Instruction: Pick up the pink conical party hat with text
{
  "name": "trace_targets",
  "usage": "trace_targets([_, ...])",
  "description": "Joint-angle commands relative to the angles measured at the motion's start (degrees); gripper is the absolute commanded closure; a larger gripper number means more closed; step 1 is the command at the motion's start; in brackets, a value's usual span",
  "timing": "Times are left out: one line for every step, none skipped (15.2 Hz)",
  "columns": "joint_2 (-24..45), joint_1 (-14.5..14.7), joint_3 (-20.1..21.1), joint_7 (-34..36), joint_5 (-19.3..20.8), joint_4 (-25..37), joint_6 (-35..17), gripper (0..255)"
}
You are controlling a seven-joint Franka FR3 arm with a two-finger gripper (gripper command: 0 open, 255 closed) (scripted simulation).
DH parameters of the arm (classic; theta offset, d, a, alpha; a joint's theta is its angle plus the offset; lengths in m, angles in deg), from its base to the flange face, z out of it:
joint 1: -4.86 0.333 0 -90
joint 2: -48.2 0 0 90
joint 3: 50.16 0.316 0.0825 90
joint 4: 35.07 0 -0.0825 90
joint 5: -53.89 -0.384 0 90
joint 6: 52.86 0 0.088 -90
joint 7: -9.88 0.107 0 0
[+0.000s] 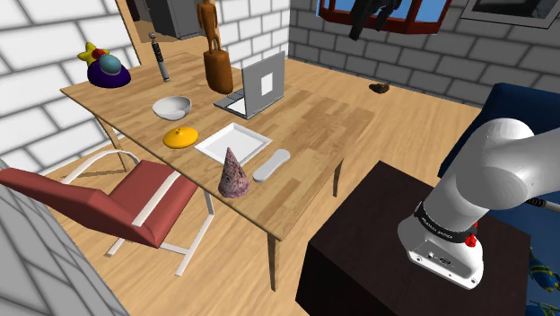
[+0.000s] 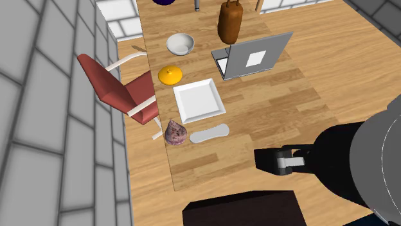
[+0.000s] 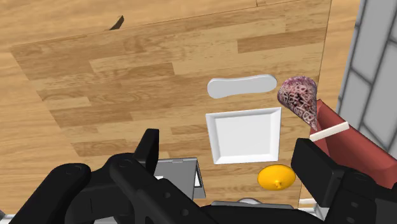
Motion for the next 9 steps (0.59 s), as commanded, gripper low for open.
trace_targets([0.0,0.0,0.0,0.0,0.0,0.0,0.0,0])
trace_targets([-1.1,0.0,1.2,1.8,-0.2,-2.5,-2.2,0])
trace_targets([-2.0,-0.1,2.5,3.6,-0.4,-4.8,-4.5,0])
trace_targets([-2.8,-0.1,3.8,5.4,-0.6,-7.1,-6.7,0])
trace_targets([-3.4,-0.1,5.1,7.2,-0.8,-9.2,-9.0,0])
trace_targets([-3.9,-0.1,6.5,9.1,-1.0,-11.2,-11.3,0])
trace_targets([-4.3,-0.2,8.0,11.0,-1.2,-13.1,-13.6,0])
trace_targets([-4.5,-0.2,9.5,13.0,-1.4,-14.9,-15.9,0])
trace_targets([-4.5,-0.3,11.1,15.0,-1.6,-16.6,-18.3,0])
